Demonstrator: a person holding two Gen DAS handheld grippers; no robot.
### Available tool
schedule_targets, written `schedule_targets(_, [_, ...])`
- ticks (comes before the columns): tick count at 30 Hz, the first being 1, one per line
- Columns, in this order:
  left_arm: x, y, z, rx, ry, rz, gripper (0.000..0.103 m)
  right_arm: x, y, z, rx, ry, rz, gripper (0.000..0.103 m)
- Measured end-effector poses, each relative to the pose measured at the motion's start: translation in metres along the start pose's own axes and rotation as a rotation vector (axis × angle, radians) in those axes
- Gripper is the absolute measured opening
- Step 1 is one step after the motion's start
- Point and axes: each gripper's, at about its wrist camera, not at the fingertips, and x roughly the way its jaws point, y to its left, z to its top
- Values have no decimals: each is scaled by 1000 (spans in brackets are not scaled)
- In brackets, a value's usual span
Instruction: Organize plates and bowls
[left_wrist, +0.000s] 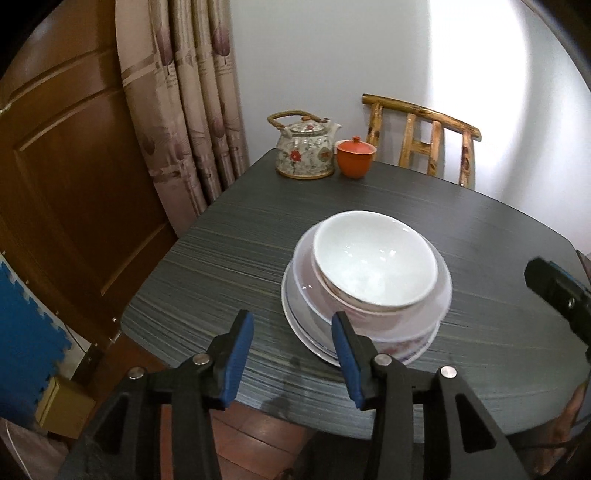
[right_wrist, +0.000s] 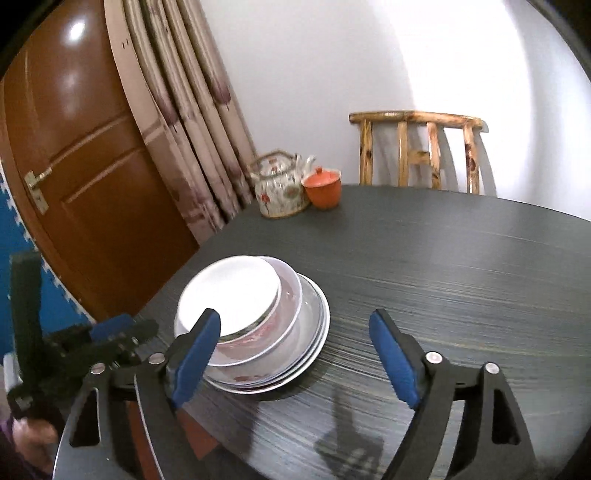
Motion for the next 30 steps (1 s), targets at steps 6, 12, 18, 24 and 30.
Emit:
schedule_targets(6, [-11,-8,-7,33,-33,2,45,-22,5,-6,-2,-44,-22,84])
schedule_targets(12, [-21,-5,-10,32,-90,-9,45,-37,16,-16,-18,-61,-80,86])
schedule_targets(18, [-22,-7,-13,42,-82,-13,45,-40,27,-23,-34,-61,-94,90])
schedule_targets(24, [-25,-7,-16,34,-87,-21,45,-46,31,-27,-35,-72,-104,92])
schedule_targets(30, [-26,-11,-18,54,-79,-21,45,-46,32,-28,-29,-72,-107,94])
